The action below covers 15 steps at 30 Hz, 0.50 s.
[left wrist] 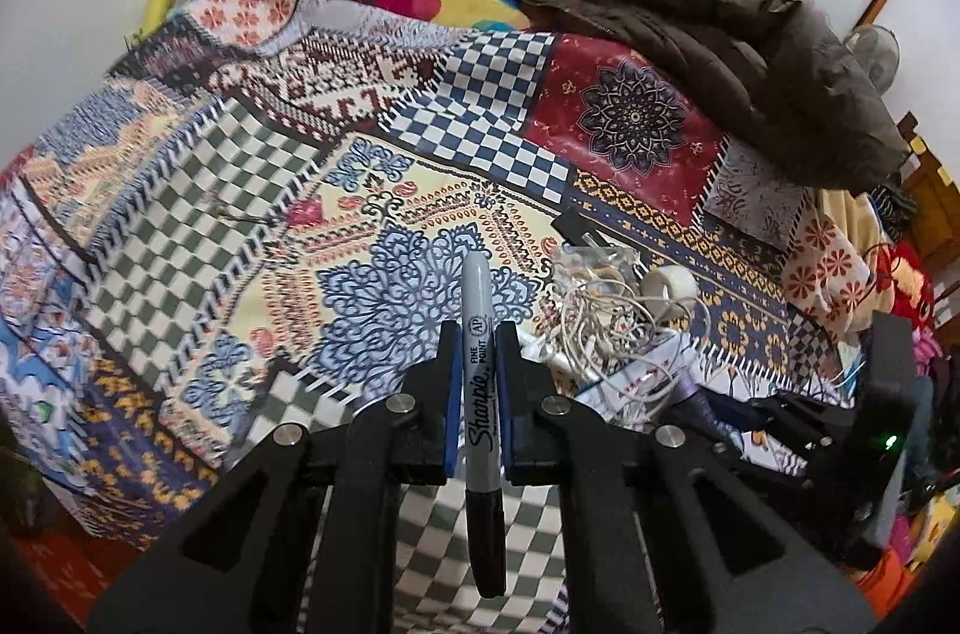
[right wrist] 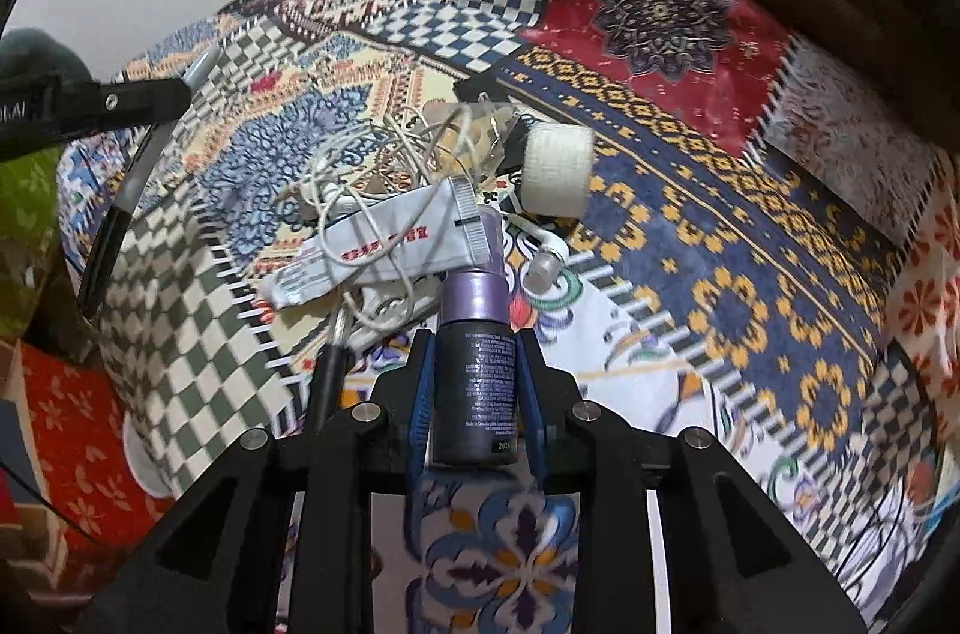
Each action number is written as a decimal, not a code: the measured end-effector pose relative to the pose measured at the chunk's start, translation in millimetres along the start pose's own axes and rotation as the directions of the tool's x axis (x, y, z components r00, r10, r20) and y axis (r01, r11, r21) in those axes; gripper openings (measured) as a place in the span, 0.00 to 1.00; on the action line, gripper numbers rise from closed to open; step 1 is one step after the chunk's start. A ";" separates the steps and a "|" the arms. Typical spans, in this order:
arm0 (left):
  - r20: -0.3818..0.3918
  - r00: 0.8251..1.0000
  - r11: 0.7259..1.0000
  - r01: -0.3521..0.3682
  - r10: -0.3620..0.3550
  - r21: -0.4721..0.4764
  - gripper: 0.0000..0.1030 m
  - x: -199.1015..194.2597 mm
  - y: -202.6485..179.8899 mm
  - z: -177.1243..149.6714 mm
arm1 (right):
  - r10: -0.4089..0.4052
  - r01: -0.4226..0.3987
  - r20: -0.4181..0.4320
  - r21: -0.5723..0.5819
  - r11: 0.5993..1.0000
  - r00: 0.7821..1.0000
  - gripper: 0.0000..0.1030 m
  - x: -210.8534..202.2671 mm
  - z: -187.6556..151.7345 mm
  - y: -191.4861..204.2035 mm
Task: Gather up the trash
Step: 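Grasp the purple spray bottle with the right tool while the left tool grasps the black Sharpie, then carry the spray bottle and Sharpie with both tools over the white bin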
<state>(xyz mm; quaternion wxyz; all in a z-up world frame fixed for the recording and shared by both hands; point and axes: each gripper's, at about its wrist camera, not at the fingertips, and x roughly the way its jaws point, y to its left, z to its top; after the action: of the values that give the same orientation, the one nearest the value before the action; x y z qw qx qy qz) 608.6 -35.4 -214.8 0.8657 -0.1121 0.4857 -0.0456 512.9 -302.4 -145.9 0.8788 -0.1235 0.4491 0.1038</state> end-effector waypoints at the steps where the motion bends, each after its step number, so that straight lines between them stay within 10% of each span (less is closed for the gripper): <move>1: 0.010 1.000 1.000 -0.007 0.007 0.010 0.09 -7.0 -0.9 -2.1 | 0.000 0.000 0.012 0.015 1.000 1.000 0.23 -7.9 -2.1 -0.8; 15: 0.113 0.993 0.999 -0.030 0.025 0.043 0.09 -115.0 9.3 -31.8 | -0.037 0.035 0.139 0.022 0.999 0.990 0.23 -110.5 2.1 36.1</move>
<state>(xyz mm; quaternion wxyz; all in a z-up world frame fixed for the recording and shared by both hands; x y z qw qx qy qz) 521.0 -9.6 -137.4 0.8945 -0.0883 0.4366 -0.0383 440.4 -275.5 -59.2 0.9109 -0.1156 0.3853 0.0921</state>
